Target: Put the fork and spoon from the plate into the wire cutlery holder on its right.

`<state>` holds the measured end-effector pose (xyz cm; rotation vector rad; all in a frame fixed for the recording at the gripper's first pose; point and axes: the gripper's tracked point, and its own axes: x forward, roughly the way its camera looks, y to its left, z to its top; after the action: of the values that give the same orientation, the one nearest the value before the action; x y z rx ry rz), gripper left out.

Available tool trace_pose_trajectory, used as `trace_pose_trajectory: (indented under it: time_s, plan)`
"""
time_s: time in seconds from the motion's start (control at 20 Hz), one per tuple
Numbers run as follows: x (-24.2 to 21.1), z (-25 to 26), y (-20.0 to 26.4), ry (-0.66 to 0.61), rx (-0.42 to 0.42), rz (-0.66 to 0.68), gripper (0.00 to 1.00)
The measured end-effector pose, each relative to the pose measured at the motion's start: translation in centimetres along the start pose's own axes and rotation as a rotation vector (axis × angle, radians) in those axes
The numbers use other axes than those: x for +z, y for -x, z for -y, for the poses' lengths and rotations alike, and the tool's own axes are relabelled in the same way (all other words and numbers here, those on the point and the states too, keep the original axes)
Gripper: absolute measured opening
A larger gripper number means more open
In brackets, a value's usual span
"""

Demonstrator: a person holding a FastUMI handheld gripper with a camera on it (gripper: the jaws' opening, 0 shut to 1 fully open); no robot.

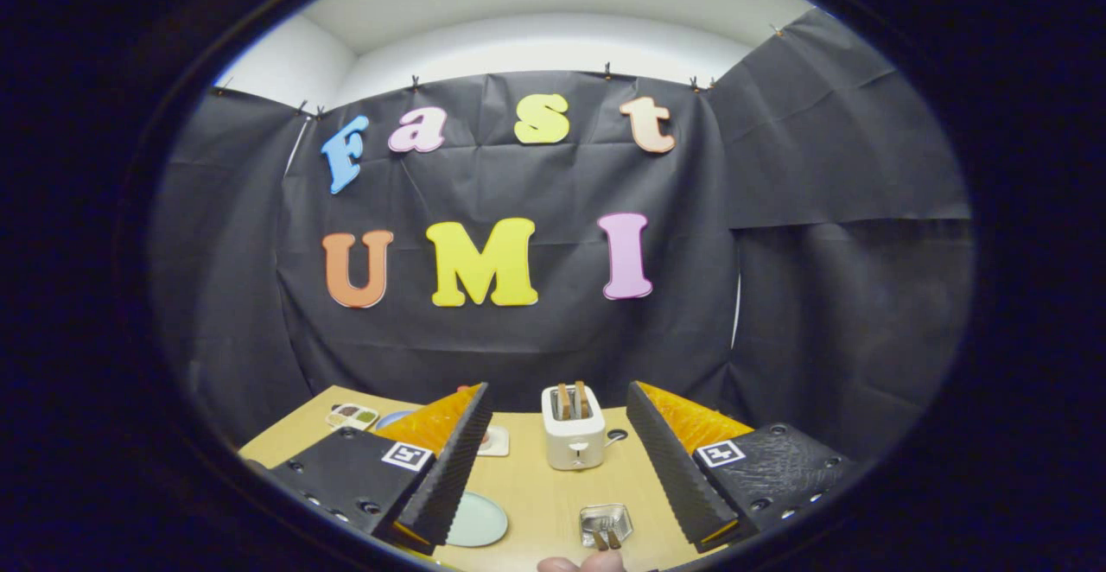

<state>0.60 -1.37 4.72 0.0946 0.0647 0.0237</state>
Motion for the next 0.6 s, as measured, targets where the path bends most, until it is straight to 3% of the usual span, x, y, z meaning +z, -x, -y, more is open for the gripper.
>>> trace_pose_trajectory:
  time_s: [0.6]
  plan:
    - [0.48, -1.01, 0.32, 0.021, 0.012, 0.010, 0.96]
